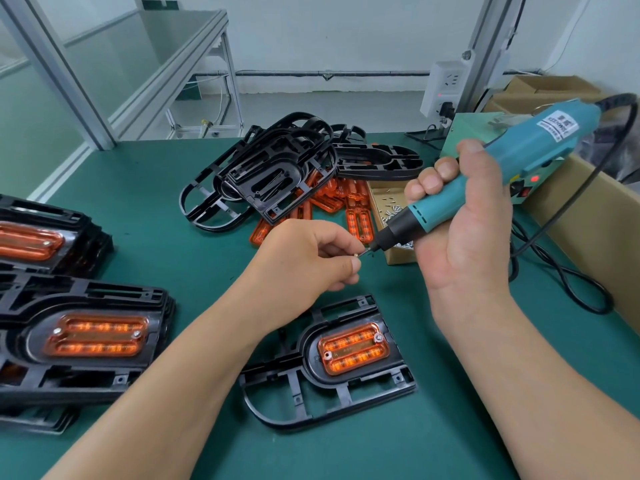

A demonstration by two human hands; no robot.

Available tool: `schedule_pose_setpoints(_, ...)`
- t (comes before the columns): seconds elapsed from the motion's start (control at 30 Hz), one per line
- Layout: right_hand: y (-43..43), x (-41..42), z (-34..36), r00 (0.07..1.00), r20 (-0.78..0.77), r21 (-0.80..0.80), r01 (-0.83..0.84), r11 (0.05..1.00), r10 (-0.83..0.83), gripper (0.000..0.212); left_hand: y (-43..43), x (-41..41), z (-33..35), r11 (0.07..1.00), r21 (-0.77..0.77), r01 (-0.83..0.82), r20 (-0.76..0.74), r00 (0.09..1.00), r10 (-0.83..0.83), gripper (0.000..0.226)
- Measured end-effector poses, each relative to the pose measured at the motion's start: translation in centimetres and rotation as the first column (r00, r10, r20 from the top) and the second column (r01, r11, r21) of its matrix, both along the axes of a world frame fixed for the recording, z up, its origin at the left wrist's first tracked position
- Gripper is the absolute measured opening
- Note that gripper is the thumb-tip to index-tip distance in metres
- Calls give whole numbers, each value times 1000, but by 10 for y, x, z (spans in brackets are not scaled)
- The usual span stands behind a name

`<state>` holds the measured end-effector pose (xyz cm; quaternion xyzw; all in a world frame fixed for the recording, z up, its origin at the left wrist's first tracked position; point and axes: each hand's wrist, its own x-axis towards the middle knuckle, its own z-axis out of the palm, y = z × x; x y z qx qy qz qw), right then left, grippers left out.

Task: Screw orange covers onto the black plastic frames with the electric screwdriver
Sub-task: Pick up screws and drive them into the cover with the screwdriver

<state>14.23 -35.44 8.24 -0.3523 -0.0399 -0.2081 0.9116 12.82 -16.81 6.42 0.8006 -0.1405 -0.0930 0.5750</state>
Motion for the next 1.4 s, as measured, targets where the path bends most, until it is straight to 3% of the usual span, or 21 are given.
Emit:
schedule_pose_setpoints(0.2,-1,0,0,1000,8,3,3,1000,-3,8,0,0,-1,999,43,-4,15,1000,3,14)
schedule_pose_setpoints(0.43,-2,1,0,1000,9,4,23,1000,-23,7,-2,0,0,997,-73,-16,-72,997,11,17)
schedule_pose_setpoints(0.87,-4,0,2,999,-6,46,35,998,-35,10,-3,-2,-2,999,-36,-16,-59,998,14,15)
schedule_pose_setpoints(1.1,2,1,0,997,-38,17,73,997,-72,14,-6,-3,-8,992,91,-83,60,995,78,19)
schedule_pose_setpoints(1.23,2,0,-3,997,-49,77,58,995,-55,20,-2,-1,-4,1000,8,-22,-23,999,22,14)
schedule_pose_setpoints(1.4,2,-2,0,998,22,76,-60,995,59,10,2,-1,1,994,-85,63,-123,990,-73,8)
